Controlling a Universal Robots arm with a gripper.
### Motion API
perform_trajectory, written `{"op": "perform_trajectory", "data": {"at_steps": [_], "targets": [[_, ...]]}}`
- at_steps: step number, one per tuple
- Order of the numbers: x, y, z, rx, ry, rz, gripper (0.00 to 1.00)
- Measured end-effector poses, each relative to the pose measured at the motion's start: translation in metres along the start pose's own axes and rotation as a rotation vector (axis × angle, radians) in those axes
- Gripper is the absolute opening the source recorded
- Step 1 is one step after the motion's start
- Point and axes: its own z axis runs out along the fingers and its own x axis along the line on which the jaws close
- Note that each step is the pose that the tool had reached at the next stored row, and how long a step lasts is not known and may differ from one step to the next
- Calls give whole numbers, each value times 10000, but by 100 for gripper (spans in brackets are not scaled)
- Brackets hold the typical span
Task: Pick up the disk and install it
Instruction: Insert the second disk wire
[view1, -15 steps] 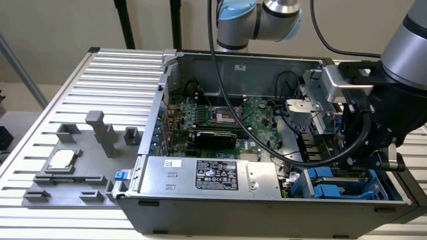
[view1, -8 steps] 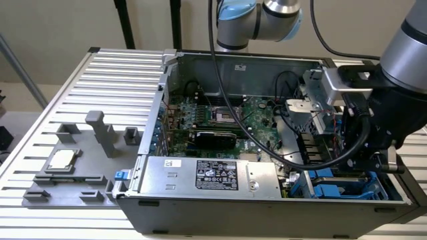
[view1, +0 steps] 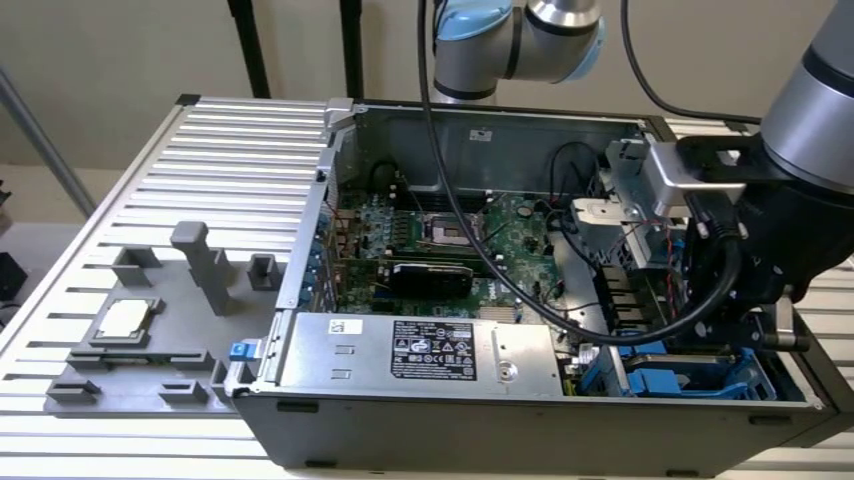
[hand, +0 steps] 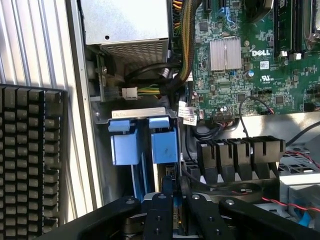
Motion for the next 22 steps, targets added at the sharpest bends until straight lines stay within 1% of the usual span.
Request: {"op": "perform_trajectory", "data": {"at_steps": [3, 7, 9, 12, 15, 22], "targets": [[0, 0, 17, 15, 4, -3, 17], [0, 1, 20, 20, -10, -2, 17], [-1, 0, 7, 19, -23, 0, 17], [0, -2, -26, 20, -16, -1, 17], [-1, -2, -25, 19, -23, -1, 17], [-1, 0, 11, 13, -107, 5, 17]]}}
